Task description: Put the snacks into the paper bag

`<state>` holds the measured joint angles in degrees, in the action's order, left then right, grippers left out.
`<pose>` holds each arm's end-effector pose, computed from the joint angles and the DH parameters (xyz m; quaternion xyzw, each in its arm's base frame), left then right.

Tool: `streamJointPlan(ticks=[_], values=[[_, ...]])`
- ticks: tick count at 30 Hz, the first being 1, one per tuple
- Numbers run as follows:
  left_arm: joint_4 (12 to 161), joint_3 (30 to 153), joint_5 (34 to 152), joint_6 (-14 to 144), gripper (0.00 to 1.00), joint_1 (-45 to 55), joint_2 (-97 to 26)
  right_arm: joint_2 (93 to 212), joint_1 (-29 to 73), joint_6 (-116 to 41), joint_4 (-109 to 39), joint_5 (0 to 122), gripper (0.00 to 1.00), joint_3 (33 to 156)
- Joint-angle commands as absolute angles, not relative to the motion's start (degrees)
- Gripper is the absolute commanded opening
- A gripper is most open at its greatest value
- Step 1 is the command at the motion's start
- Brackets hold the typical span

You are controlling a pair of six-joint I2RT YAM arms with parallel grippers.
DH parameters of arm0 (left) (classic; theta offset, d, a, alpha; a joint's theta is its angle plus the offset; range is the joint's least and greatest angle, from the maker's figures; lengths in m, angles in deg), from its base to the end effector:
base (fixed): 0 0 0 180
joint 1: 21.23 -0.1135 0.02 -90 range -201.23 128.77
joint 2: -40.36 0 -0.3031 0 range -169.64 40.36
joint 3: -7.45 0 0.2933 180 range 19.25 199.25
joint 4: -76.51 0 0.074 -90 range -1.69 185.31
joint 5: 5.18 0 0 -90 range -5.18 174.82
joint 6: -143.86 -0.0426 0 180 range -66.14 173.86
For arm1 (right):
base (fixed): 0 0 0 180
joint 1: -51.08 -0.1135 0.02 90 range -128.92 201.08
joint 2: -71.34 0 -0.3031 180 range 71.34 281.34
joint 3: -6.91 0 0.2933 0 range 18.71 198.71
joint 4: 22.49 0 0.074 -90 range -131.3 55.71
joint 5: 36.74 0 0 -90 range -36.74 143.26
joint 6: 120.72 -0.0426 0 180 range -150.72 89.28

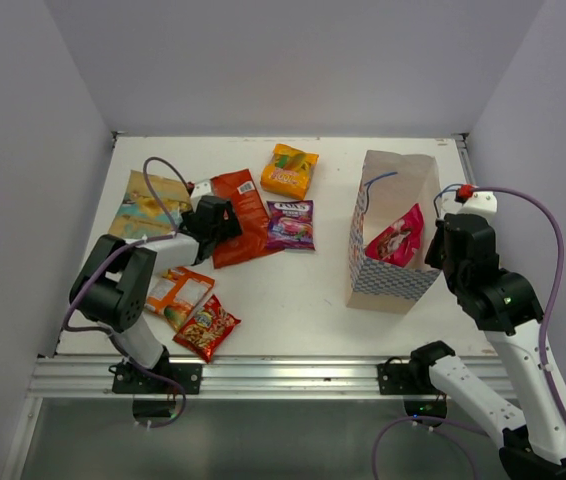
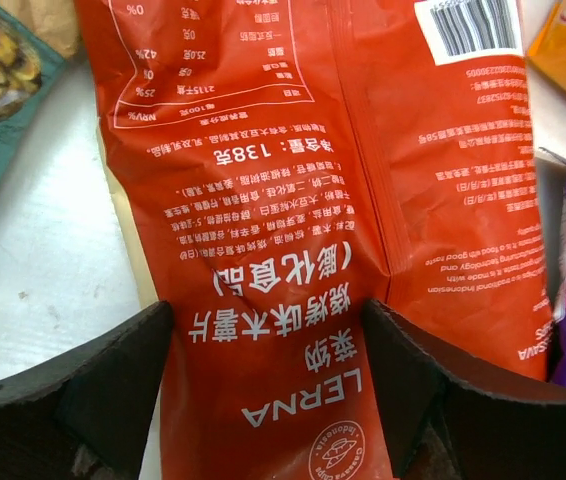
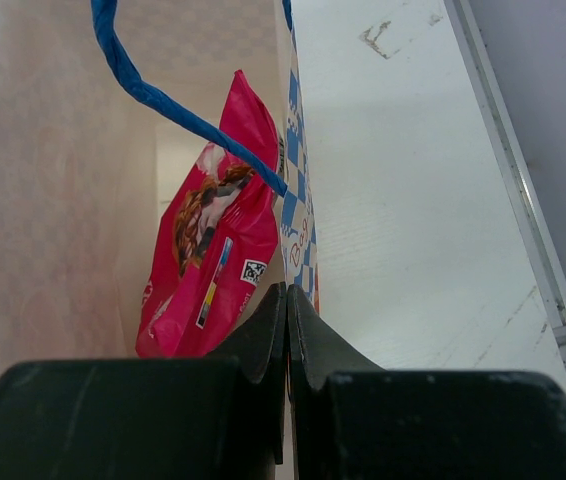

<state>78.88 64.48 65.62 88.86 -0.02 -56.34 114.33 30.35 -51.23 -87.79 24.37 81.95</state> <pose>0.3462 -0.1193 0.1508 -0.1754 0.8862 -0.0544 0.4253 0.1382 0.0303 0.4148 0.1169 0.8523 -0.0433 0.5080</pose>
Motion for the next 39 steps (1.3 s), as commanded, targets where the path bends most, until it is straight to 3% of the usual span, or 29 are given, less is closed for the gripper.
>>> streamJointPlan(ticks=[1,3,4,5,9,16,22,32,39], values=[[77.15,62.67,66.36,90.86,0.76,-0.75,-60.0,113.8,30.16,-50.67,-86.33,25.13,0.0,81.46],[77.5,62.58,66.27,90.86,0.58,-0.75,-59.92,113.97,30.25,-50.76,-86.24,25.13,0.0,81.46],[77.42,62.49,66.1,90.86,0.31,-0.75,-59.66,113.88,30.25,-50.76,-86.33,25.13,0.0,81.46],[77.76,62.58,65.84,90.95,0.2,-0.75,-59.48,113.97,30.25,-50.67,-86.33,25.13,0.0,81.38],[78.99,63.11,66.1,90.25,0.0,-0.75,-59.04,114.06,30.25,-50.76,-86.24,25.13,0.0,81.38],[81.52,66.87,65.14,86.12,0.0,3.37,-44.4,114.5,30.25,-50.59,-86.15,25.31,0.0,81.38],[90.22,86.98,64.86,79.88,0.0,13.39,-36.11,114.67,30.25,-50.58,-86.15,25.49,0.0,81.38],[92.18,117.76,64.07,67.5,0.0,32.44,-42.51,114.67,30.25,-50.67,-85.97,25.92,0.0,81.29],[94.64,139.54,65.75,63.53,0.0,42.57,-57.43,114.24,30.25,-50.67,-86.06,26.36,0.0,81.2]])
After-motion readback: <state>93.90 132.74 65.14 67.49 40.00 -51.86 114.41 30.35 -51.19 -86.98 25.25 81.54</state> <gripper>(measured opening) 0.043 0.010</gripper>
